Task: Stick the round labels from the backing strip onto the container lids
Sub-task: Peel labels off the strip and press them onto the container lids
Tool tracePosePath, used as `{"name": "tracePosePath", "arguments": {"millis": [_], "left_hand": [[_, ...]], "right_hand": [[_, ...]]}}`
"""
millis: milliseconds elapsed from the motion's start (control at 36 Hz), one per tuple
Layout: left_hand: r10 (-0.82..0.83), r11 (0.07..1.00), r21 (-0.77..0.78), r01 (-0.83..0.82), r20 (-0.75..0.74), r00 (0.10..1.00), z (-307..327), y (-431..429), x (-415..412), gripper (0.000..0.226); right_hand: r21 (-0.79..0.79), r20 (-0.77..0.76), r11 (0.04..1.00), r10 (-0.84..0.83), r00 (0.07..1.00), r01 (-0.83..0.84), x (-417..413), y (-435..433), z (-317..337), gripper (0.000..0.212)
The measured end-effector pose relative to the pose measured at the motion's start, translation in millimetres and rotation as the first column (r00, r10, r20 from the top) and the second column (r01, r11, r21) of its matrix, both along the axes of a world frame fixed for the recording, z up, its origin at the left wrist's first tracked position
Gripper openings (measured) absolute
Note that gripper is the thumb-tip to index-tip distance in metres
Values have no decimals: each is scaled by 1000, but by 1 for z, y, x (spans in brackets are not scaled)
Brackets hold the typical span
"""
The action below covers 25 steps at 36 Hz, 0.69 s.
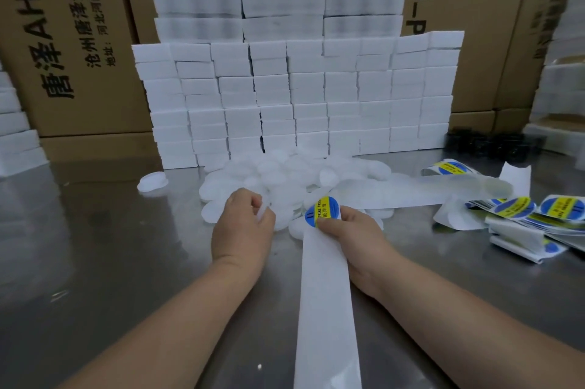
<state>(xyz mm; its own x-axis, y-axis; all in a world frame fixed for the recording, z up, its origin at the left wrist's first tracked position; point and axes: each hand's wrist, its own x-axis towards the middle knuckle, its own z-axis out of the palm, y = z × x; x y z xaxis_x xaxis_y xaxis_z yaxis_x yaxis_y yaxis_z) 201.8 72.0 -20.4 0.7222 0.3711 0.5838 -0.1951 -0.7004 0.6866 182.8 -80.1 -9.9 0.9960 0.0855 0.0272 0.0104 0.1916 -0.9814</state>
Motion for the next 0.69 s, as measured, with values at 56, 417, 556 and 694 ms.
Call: {"name": "tracePosePath", "arguments": {"millis": [56, 417, 556, 694], "left_hand": [[-19, 991, -130, 23, 28, 999, 2, -3, -1, 21], [-336, 924, 149, 351, -118, 934, 5, -38, -19, 36], [-316, 929, 177, 326, -86, 945, 5, -30, -18, 33], [-315, 924, 202, 324, -77, 946, 7, -21, -17, 30]], "right_hand": [[20, 1, 1000, -9, 1000, 9, -1, -1, 0, 12], [158, 51, 970, 176, 983, -182, -8, -8, 1, 30], [153, 81, 961, 219, 972, -229, -7, -10, 0, 37], [58, 94, 976, 203, 975, -209, -4, -8, -1, 48]]}}
